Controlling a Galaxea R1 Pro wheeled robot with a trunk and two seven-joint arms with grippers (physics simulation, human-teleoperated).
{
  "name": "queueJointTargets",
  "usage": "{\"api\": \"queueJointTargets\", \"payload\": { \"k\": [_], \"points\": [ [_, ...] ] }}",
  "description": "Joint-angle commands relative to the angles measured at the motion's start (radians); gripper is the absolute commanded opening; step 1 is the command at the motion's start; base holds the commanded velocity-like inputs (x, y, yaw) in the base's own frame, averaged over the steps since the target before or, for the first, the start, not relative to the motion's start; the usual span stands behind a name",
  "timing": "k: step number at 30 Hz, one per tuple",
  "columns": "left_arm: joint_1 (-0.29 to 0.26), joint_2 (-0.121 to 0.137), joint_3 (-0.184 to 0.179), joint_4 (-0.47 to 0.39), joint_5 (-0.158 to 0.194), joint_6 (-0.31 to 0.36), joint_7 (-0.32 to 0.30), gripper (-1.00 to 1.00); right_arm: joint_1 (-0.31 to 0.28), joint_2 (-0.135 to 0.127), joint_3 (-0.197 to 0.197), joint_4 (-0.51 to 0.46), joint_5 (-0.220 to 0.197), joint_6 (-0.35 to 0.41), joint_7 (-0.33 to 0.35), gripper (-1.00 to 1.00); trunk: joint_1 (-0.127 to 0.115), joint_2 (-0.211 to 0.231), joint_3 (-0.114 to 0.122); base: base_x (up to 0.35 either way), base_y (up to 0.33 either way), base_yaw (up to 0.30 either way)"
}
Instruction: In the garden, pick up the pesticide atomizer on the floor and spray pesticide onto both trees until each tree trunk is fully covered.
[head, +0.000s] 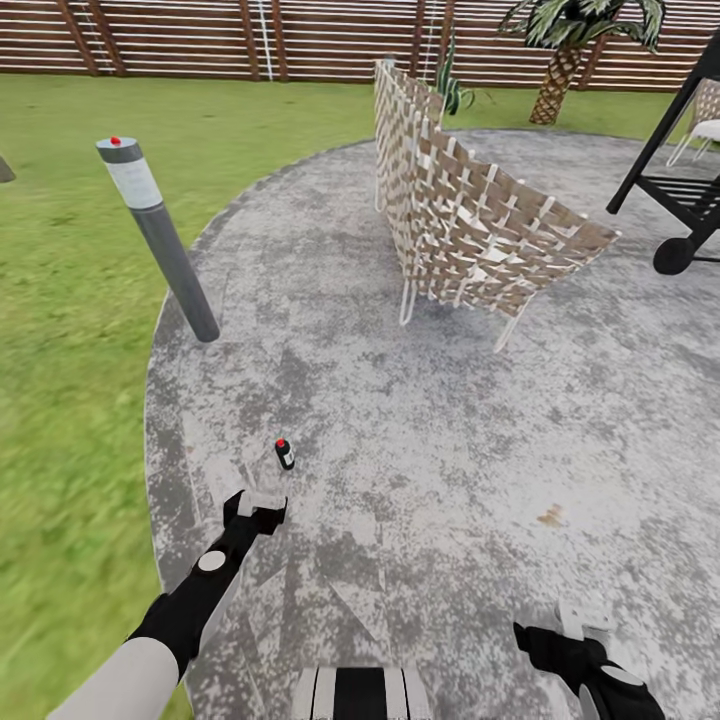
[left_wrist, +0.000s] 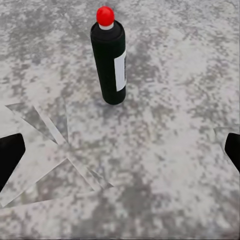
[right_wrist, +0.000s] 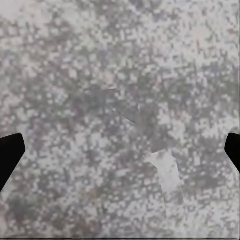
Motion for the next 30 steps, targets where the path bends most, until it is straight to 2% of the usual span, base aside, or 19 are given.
{"api": "queueJointTargets", "payload": {
  "k": [1, 4, 7, 11, 17, 30],
  "points": [
    [0.000, 0.000, 0.000, 0.000, 0.000, 0.000, 0.000, 1.00, -0.001, 0.000, 0.000, 0.000, 0.000, 0.000, 0.000, 1.00, 0.000, 0.000, -0.006, 0.000, 0.000, 0.000],
    [0.000, 0.000, 0.000, 0.000, 0.000, -0.009, 0.000, 1.00, -0.001, 0.000, 0.001, 0.000, 0.000, 0.000, 0.000, 1.00, 0.002, -0.001, -0.022, 0.000, 0.000, 0.000],
    [0.000, 0.000, 0.002, 0.000, 0.000, -0.052, 0.001, 1.00, 0.000, 0.000, 0.002, -0.001, 0.000, 0.000, 0.000, 1.00, 0.003, -0.002, -0.038, 0.000, 0.000, 0.000],
    [0.000, 0.001, 0.022, 0.000, 0.000, -0.070, 0.002, 1.00, 0.000, 0.000, 0.001, 0.000, 0.000, 0.000, 0.000, 1.00, 0.005, -0.003, -0.058, 0.000, 0.000, 0.000],
    [0.000, 0.001, 0.055, 0.000, 0.000, -0.074, 0.002, 1.00, -0.001, 0.000, 0.001, -0.001, 0.000, 0.000, 0.000, 1.00, 0.005, -0.003, -0.059, 0.000, 0.000, 0.000],
    [0.000, 0.000, 0.056, 0.001, 0.000, -0.073, 0.003, 1.00, 0.000, 0.000, 0.001, -0.001, 0.000, 0.000, 0.000, 1.00, 0.005, -0.003, -0.059, 0.209, 0.000, 0.000]
  ]
}}
